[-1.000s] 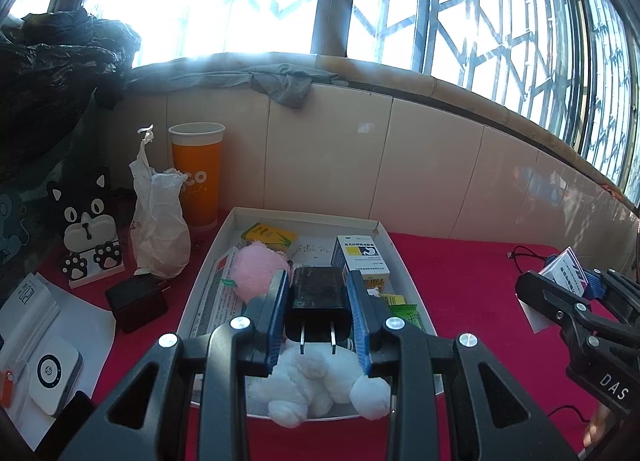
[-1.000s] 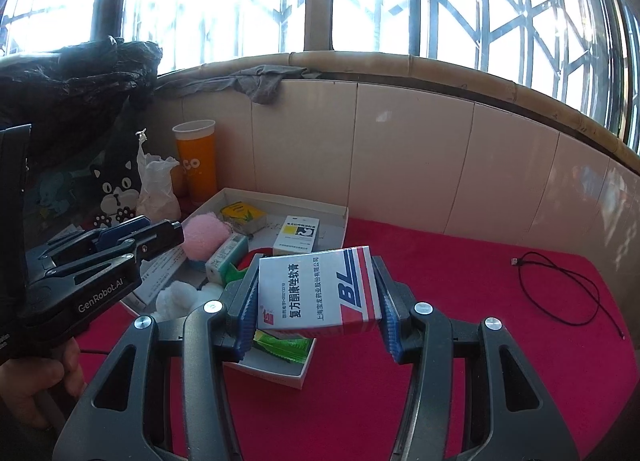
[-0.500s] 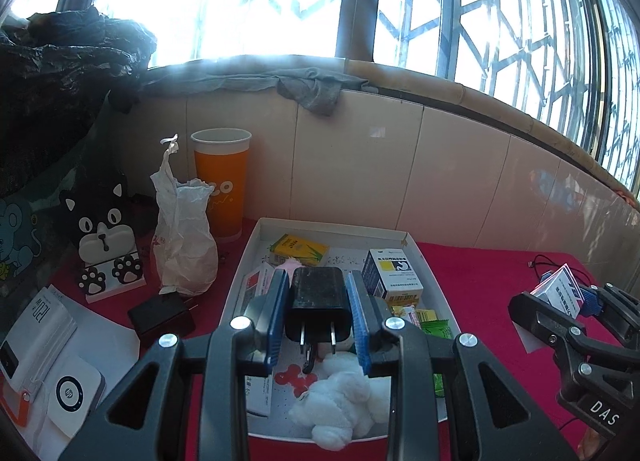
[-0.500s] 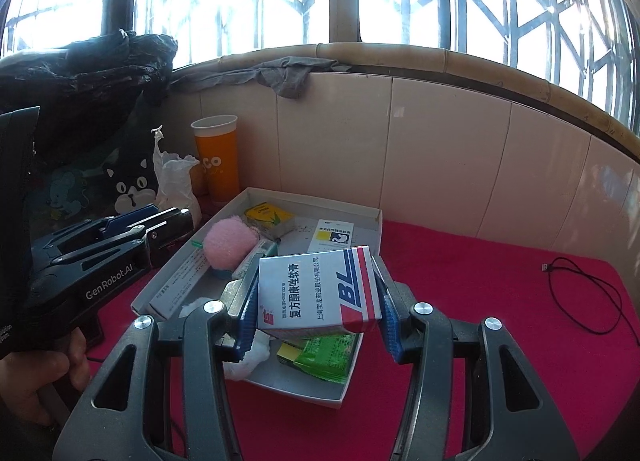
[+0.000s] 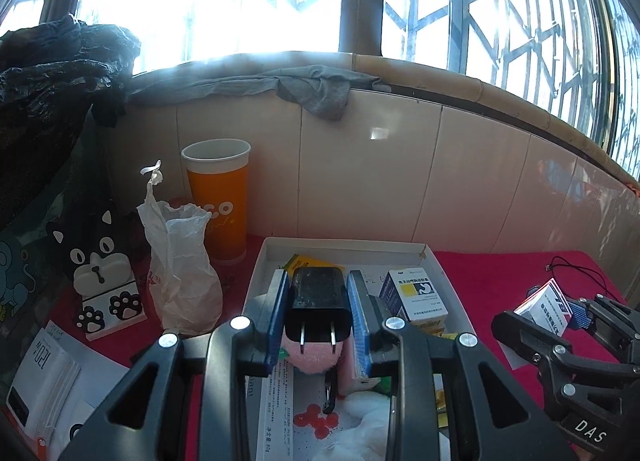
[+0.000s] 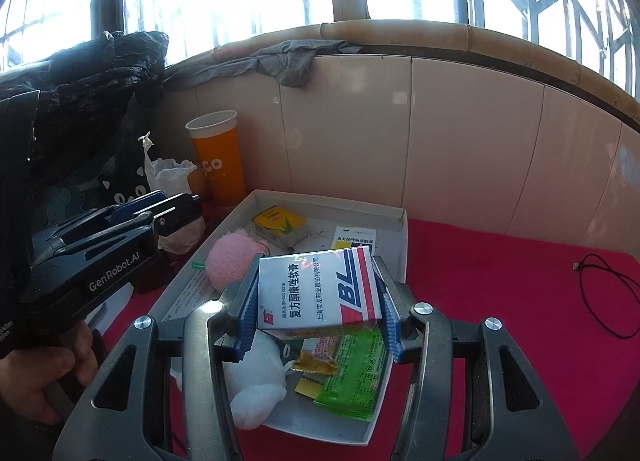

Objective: Organize objects
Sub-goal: 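Lift and carry the charger and BL box over the white tray, then lower the charger and BL box into the tray and open both tools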

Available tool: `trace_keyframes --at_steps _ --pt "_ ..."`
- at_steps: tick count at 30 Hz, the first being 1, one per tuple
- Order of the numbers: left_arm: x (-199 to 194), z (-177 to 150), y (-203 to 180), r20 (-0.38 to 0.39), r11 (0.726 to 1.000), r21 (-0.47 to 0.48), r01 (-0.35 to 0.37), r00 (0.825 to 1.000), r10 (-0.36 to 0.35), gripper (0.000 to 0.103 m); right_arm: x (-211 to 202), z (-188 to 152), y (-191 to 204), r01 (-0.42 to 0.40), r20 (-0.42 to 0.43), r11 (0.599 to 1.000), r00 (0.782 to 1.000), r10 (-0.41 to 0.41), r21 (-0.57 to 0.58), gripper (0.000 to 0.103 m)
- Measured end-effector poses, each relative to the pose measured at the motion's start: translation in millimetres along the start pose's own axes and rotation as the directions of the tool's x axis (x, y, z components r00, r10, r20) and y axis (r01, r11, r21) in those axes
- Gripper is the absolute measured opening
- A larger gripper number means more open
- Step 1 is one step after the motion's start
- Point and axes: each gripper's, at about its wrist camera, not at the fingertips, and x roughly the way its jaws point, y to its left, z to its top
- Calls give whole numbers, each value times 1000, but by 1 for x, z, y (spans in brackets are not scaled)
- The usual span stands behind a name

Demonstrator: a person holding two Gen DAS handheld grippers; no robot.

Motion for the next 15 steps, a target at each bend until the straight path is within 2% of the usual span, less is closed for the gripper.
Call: trace_keyframes --at_steps 2,8,15 --pt "6 1 -2 -8 1000 5 13 1000 -13 29 8 1 1 -1 -11 1000 1000 1 -5 50" --pt "31 8 -3 -38 1000 30 -4 999 5 29 31 3 5 -2 -40 1000 999 0 -28 50" --pt "61 12 -3 -66 996 70 -57 996 62 29 65 4 2 7 -89 1000 996 -8 -9 50"
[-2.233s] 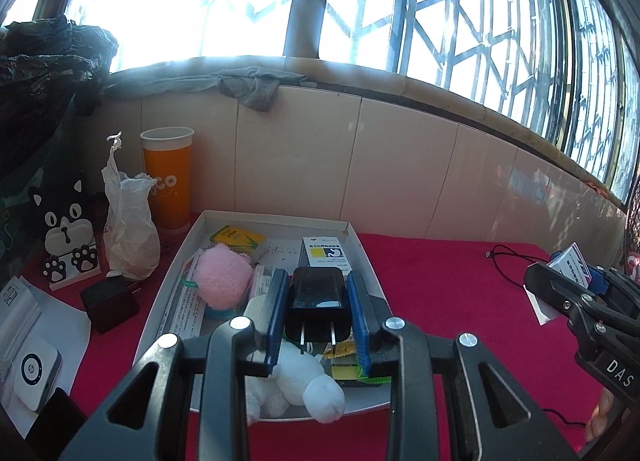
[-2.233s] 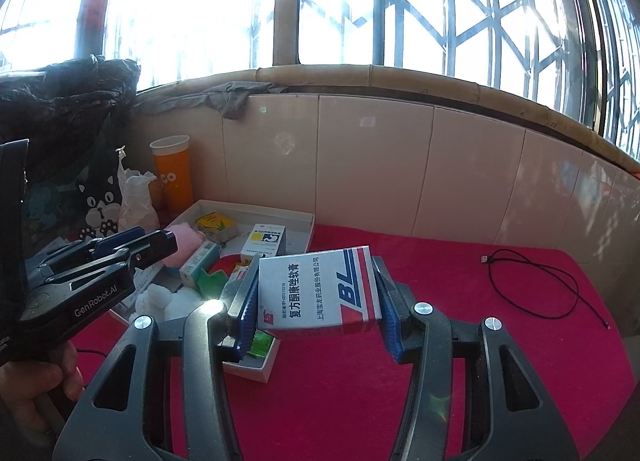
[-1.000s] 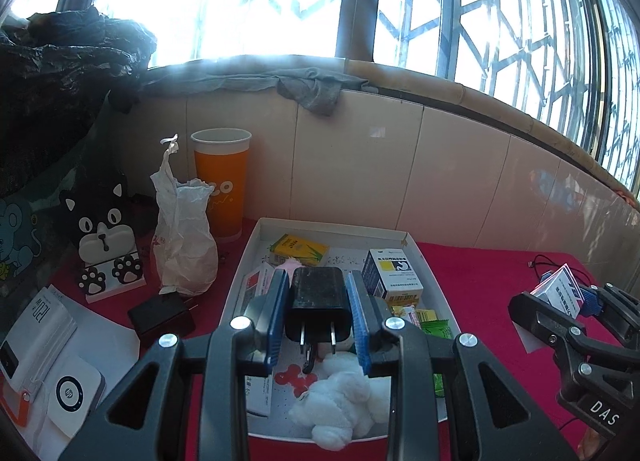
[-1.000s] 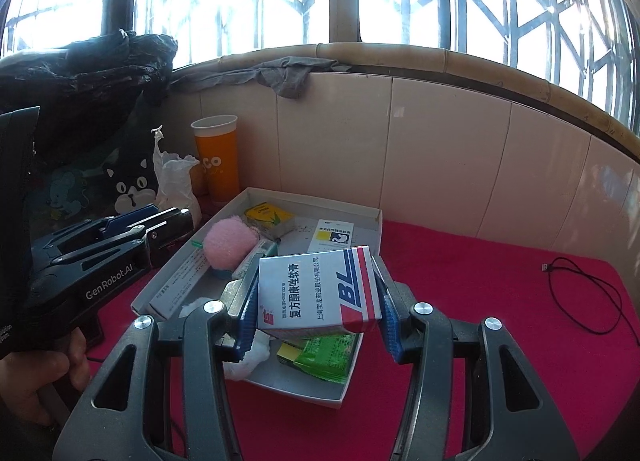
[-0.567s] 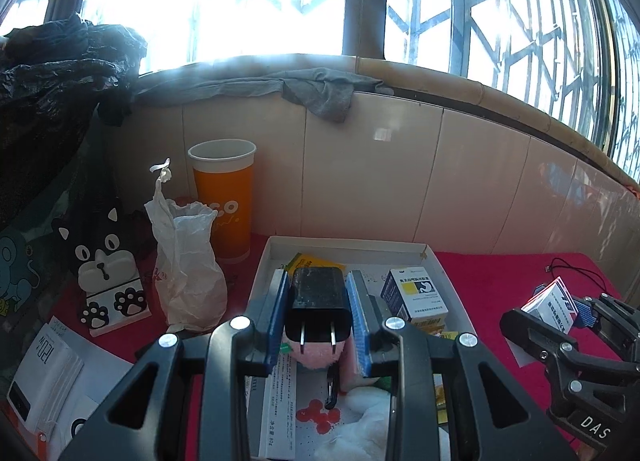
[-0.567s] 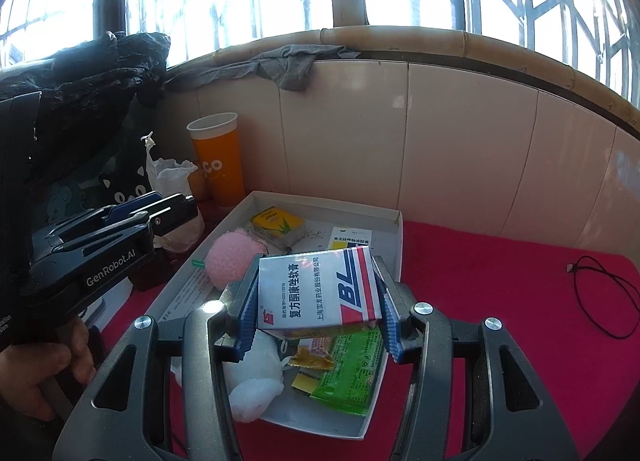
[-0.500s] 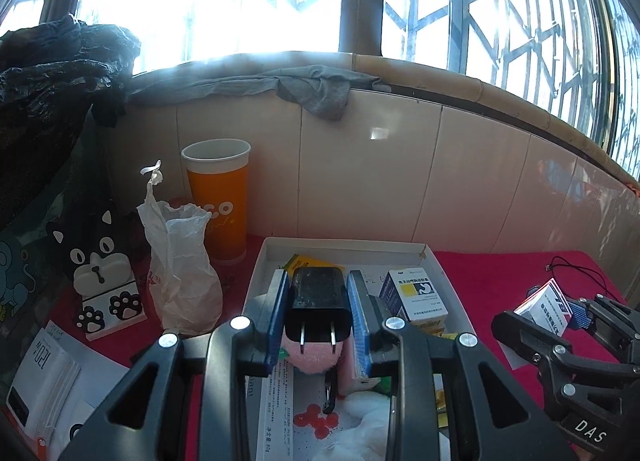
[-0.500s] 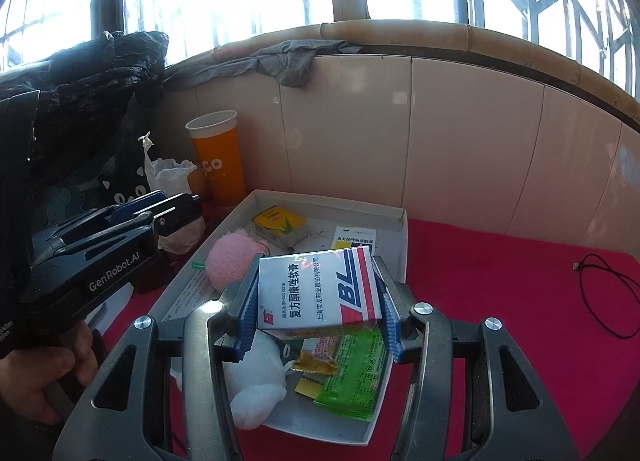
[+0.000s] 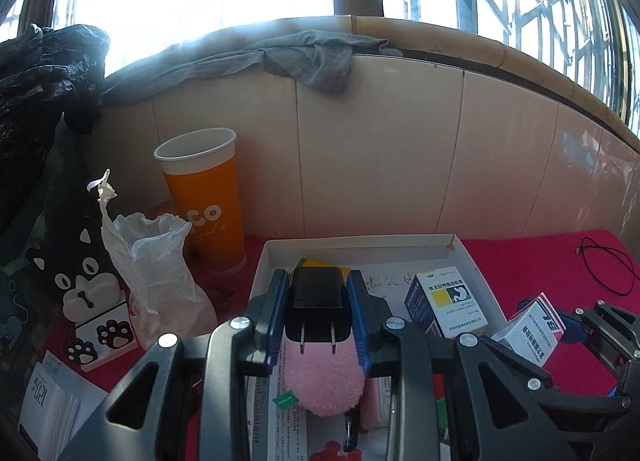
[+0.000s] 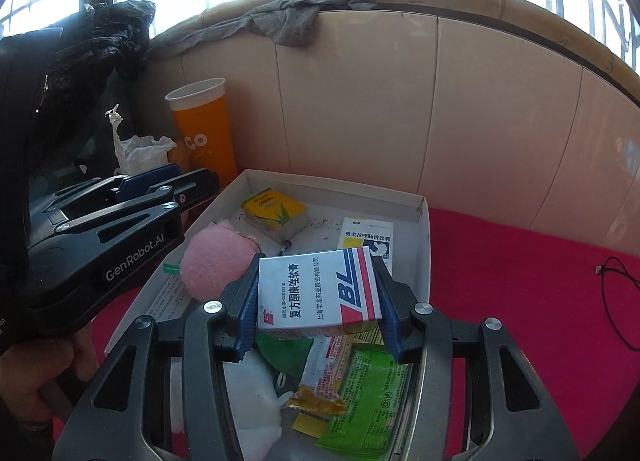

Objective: Organize objects
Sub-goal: 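Lower the charger and BL box into the tray and open both tools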

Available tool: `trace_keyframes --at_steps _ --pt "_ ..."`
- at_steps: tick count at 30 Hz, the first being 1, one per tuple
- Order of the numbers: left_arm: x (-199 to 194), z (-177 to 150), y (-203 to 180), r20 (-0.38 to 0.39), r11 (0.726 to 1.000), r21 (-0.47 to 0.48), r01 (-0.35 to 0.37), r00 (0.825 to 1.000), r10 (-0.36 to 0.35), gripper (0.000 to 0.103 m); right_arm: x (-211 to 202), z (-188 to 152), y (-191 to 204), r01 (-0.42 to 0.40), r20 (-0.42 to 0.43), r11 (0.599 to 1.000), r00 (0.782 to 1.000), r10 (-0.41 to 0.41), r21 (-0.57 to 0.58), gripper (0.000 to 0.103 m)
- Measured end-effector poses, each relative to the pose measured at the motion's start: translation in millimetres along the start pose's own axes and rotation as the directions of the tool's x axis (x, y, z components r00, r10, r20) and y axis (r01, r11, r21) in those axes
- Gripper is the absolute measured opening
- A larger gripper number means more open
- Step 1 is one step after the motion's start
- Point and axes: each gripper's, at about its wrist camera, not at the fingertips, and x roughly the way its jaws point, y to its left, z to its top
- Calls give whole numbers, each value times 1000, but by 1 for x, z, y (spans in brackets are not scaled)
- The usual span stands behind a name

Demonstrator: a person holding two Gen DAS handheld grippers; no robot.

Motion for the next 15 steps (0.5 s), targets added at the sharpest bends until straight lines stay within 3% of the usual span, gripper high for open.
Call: trace_keyframes --at_steps 15 --pt "39 6 1 -45 998 -54 -18 999 16 29 41 14 -8 28 -31 998 999 -26 51 50"
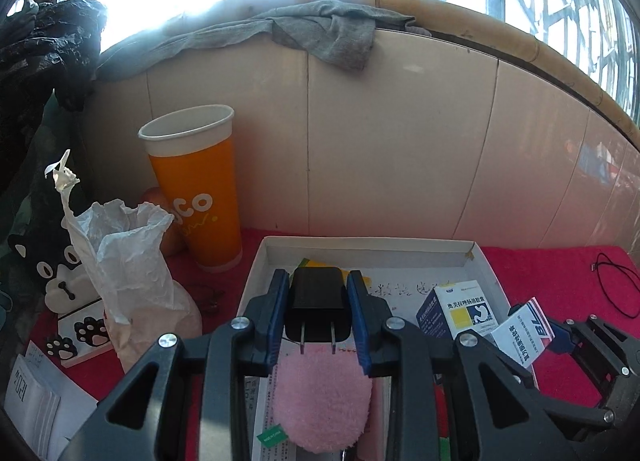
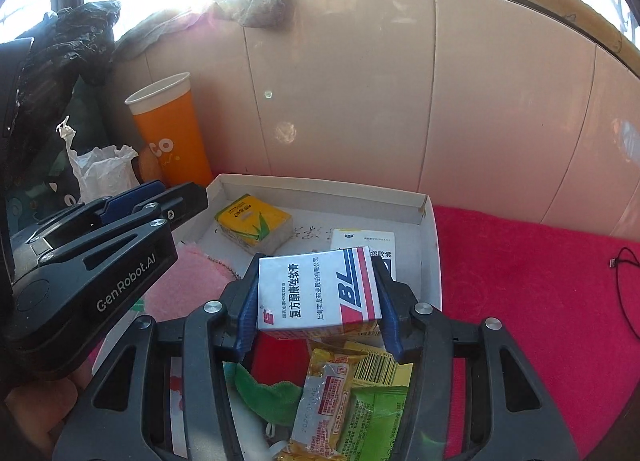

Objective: Organize objects
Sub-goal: 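Lower the charger and BL box into the tray and open both tools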

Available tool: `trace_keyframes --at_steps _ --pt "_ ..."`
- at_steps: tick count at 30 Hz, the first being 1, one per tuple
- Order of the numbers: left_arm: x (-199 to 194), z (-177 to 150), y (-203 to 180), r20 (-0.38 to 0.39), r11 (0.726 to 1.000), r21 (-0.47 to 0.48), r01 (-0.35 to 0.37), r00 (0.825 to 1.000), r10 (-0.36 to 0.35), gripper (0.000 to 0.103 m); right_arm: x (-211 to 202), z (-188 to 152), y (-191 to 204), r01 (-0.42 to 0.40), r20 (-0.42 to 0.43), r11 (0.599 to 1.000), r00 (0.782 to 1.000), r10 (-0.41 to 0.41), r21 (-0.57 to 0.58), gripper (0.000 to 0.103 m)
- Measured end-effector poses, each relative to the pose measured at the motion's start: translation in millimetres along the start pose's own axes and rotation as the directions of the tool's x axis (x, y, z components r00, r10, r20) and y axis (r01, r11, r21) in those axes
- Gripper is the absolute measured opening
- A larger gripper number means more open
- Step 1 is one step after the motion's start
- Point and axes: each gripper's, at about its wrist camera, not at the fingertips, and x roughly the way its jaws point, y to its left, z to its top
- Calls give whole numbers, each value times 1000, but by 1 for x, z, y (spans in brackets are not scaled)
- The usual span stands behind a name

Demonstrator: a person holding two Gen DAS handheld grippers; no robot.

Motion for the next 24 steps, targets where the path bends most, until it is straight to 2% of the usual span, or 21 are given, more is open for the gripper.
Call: trace_keyframes --at_steps 14,24 --pt "23 -1 -14 -41 999 36 -3 999 5 29 17 -2 8 13 -22 1000 1000 -13 -21 50" --pt "21 6 -15 -25 1000 9 22 999 -22 30 15 0 10 -7 2 1000 1000 7 -26 52"
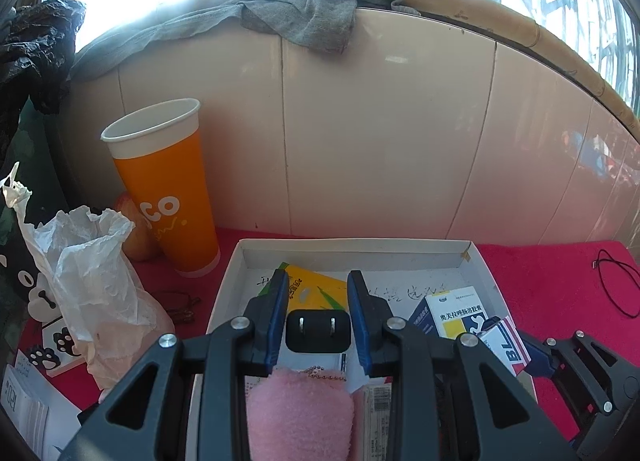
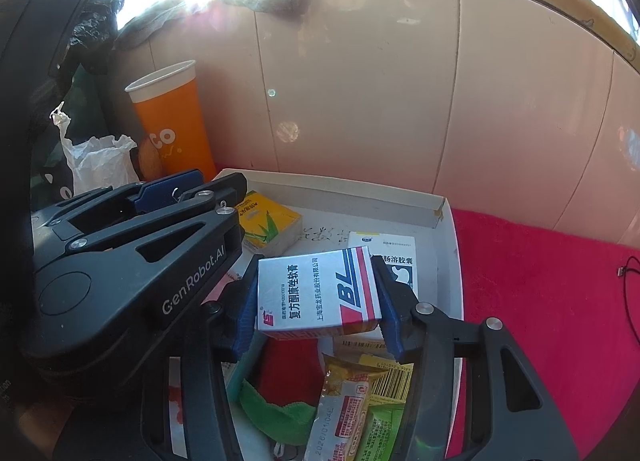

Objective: Organize objects
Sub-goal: 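Lower the charger and BL box into the tray and open both tools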

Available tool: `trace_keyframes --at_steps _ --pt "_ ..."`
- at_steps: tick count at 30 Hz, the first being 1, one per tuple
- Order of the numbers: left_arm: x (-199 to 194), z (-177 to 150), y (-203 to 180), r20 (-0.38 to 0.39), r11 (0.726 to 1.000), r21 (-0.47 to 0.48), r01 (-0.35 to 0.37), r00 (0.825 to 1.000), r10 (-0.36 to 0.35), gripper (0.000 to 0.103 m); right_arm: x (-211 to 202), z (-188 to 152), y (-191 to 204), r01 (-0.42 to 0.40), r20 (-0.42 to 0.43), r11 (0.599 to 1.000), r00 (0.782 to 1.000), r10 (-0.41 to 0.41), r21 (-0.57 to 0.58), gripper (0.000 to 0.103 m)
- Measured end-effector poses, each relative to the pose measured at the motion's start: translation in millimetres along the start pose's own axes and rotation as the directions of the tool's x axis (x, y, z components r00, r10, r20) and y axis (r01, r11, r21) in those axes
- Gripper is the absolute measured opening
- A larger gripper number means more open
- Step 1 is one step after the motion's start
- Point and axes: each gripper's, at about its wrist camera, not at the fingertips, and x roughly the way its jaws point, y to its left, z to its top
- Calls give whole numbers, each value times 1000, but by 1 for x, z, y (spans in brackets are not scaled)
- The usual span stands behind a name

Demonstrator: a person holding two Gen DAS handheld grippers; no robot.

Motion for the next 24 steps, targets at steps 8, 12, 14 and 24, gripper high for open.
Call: trace_keyframes --at_steps 8,12,14,24 --pt "-14 3 1 57 1000 -10 -22 998 22 103 -9 -1 3 12 52 999 999 -11 -32 103" --pt "-23 1 0 87 999 -18 -29 996 30 103 -14 -4 4 29 63 999 998 -27 -36 103" --pt "-26 0 -1 89 999 -22 -29 996 31 103 -15 -4 5 36 65 999 997 -33 -37 103" --pt "-54 -11 11 107 996 -80 -51 992 60 103 -34 -12 -9 47 91 999 995 -49 22 103"
